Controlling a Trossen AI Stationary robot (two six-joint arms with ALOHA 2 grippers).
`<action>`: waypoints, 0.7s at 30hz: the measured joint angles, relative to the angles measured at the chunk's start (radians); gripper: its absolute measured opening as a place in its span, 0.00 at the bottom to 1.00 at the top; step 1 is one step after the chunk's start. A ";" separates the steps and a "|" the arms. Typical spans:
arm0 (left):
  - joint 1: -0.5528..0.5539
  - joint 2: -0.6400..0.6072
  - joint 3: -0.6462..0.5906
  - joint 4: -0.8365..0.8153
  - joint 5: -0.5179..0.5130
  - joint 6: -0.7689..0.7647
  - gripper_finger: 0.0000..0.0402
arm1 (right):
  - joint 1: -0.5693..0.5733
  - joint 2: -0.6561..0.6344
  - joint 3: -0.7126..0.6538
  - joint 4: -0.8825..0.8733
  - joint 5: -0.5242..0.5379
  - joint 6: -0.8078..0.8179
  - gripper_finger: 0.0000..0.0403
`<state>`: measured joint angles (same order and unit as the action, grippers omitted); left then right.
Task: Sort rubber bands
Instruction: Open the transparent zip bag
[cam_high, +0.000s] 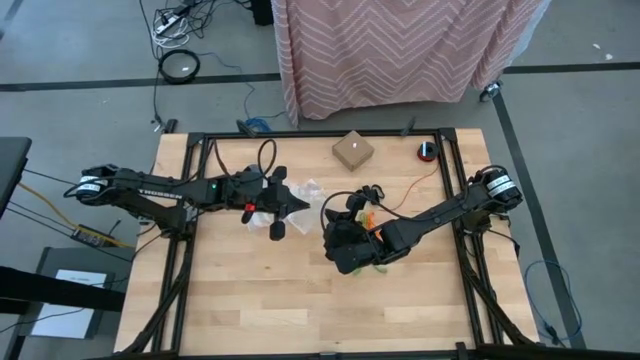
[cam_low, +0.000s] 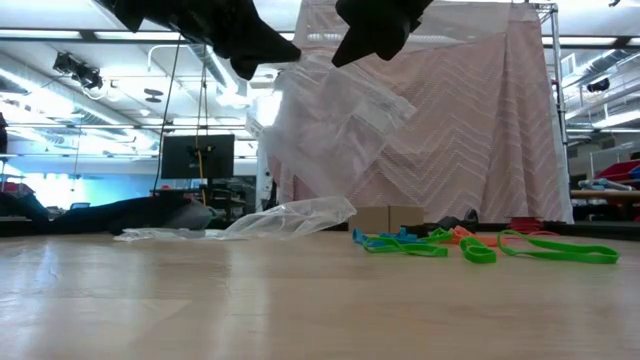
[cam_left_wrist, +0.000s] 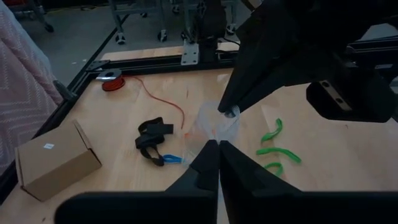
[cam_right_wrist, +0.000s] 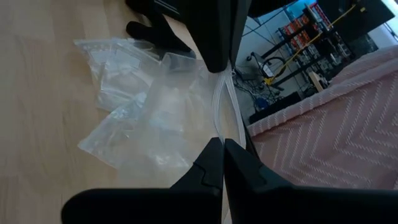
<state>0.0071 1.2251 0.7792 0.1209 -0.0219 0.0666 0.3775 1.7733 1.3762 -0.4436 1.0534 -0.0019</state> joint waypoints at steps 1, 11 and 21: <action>0.000 0.000 0.000 0.000 0.000 0.000 0.02 | 0.000 0.000 0.000 0.000 0.000 0.000 0.00; 0.000 0.000 0.000 0.000 -0.045 0.004 0.01 | 0.021 0.000 0.000 0.026 -0.005 -0.055 0.04; 0.000 0.000 0.000 -0.009 -0.073 0.007 0.00 | 0.094 0.000 0.000 0.076 0.037 -0.126 0.25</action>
<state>0.0071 1.2251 0.7792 0.1115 -0.0952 0.0740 0.4719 1.7737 1.3762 -0.3676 1.0901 -0.1282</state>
